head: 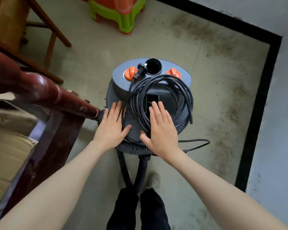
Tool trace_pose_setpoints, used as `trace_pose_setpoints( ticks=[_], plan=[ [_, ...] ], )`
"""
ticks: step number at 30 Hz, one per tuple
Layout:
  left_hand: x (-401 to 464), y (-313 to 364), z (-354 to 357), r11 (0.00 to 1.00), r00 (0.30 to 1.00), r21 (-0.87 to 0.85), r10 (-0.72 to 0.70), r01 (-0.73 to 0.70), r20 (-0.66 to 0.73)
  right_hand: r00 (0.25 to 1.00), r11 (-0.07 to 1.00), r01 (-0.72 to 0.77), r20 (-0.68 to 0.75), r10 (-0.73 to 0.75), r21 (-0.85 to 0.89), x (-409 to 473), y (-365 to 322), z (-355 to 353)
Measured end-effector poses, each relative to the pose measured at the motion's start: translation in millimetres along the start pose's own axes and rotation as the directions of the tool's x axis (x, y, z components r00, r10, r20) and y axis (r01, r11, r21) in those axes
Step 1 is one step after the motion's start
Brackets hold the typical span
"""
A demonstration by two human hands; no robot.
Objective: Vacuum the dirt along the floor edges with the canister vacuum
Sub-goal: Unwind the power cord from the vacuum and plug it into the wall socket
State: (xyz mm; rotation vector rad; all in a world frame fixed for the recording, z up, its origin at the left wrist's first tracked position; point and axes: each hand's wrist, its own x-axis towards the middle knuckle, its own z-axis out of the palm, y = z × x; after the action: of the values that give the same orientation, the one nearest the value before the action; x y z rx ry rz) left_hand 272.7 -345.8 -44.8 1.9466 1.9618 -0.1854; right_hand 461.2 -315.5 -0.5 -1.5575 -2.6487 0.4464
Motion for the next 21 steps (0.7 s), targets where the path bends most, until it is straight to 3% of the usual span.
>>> trace_pose_setpoints(
  ticks=[9, 21],
  plan=[
    [-32.8, -5.2, 6.5, 0.994, 0.995, 0.064, 0.085, -0.088, 0.044, 0.997, 0.997, -0.072, 0.004, 0.072, 0.016, -46.1, -26.6, 11.1],
    [-96.9, -13.5, 30.0, 0.988, 0.985, 0.007, 0.156, -0.157, 0.07, 0.986, 0.986, -0.168, 0.003, 0.168, 0.006, -110.7, -66.8, 27.2]
  ],
)
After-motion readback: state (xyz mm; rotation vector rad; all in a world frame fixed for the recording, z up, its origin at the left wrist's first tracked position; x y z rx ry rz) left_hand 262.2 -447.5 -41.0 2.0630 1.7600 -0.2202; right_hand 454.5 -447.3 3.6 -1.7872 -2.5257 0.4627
